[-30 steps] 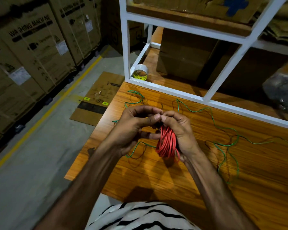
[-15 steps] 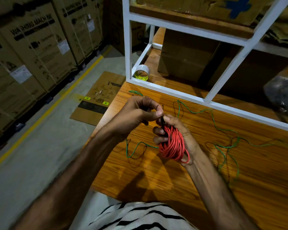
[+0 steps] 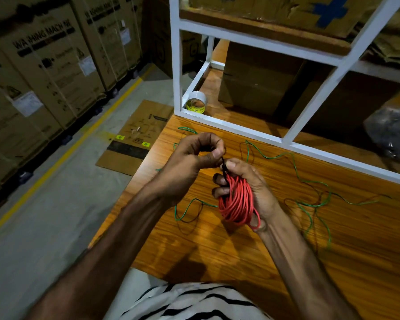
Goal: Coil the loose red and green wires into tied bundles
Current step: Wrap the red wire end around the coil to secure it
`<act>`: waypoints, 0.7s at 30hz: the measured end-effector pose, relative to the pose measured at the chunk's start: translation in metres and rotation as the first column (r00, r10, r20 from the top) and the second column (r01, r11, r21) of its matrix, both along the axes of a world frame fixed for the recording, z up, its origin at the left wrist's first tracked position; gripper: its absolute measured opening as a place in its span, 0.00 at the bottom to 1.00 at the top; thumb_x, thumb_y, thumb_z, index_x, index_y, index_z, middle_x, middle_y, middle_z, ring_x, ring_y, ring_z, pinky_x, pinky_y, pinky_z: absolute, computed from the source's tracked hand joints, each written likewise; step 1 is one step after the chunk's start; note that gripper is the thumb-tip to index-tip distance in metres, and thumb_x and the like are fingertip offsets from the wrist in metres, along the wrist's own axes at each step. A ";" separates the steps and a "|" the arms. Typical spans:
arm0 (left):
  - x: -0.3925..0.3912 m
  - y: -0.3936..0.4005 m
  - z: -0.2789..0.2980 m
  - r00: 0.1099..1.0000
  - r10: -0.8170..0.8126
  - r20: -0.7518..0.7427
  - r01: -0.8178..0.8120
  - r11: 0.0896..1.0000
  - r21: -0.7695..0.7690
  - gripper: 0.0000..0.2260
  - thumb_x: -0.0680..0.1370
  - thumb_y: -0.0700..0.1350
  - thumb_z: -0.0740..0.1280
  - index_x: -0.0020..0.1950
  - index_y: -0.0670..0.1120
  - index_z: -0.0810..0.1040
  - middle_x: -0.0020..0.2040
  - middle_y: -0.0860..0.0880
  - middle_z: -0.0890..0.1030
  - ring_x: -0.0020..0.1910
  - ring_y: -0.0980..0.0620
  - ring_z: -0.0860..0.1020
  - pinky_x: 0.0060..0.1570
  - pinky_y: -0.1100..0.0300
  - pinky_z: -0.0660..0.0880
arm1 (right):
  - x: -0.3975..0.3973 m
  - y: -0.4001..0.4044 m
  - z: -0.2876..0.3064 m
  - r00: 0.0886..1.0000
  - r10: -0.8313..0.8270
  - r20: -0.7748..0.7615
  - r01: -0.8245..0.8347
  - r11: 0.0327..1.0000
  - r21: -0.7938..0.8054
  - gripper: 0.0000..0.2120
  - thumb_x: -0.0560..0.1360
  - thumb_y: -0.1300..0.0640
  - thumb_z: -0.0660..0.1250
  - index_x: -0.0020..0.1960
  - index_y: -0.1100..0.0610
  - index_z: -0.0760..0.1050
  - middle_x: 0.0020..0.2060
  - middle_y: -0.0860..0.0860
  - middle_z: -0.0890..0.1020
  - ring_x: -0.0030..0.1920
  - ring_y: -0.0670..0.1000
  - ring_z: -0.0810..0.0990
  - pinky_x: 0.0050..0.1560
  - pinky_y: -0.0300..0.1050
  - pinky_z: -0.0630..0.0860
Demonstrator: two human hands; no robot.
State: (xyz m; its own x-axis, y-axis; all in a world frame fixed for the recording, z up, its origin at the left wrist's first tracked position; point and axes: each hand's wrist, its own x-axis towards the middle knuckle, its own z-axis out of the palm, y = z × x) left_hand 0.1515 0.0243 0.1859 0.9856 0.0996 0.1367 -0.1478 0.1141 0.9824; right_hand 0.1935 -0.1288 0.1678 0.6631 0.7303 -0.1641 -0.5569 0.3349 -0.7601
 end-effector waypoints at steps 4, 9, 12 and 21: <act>-0.001 0.001 0.001 0.997 0.070 0.020 -0.069 0.997 -0.014 0.03 0.78 0.39 0.66 0.44 0.45 0.76 0.47 0.48 0.78 0.50 0.52 0.75 0.49 0.57 0.73 | 0.000 -0.002 0.003 0.999 0.001 -0.039 -0.001 1.000 0.015 0.13 0.62 0.58 0.83 0.42 0.59 0.82 0.38 0.54 0.79 0.35 0.49 0.79 0.31 0.41 0.78; -0.001 0.000 0.001 0.994 0.105 0.030 -0.104 0.993 -0.047 0.04 0.79 0.39 0.65 0.45 0.44 0.76 0.45 0.48 0.79 0.48 0.52 0.75 0.49 0.51 0.72 | 0.002 -0.002 0.001 0.998 0.039 -0.053 -0.038 0.999 0.020 0.14 0.63 0.59 0.82 0.43 0.59 0.81 0.42 0.55 0.77 0.37 0.49 0.78 0.33 0.42 0.79; -0.001 -0.002 0.002 0.989 0.145 0.032 -0.142 0.987 -0.077 0.03 0.79 0.39 0.64 0.45 0.44 0.74 0.43 0.49 0.78 0.45 0.53 0.75 0.47 0.53 0.72 | 0.002 -0.002 0.002 0.995 0.069 -0.077 -0.064 0.996 0.059 0.10 0.64 0.61 0.77 0.43 0.58 0.78 0.43 0.54 0.76 0.35 0.48 0.76 0.32 0.41 0.76; 0.000 -0.014 0.005 0.966 0.246 0.080 -0.228 0.956 -0.185 0.08 0.82 0.36 0.62 0.43 0.43 0.72 0.41 0.47 0.75 0.39 0.53 0.74 0.38 0.56 0.72 | 0.004 0.000 0.000 0.985 0.167 -0.051 -0.149 0.954 0.261 0.13 0.70 0.60 0.76 0.47 0.62 0.73 0.43 0.56 0.75 0.32 0.47 0.74 0.33 0.40 0.75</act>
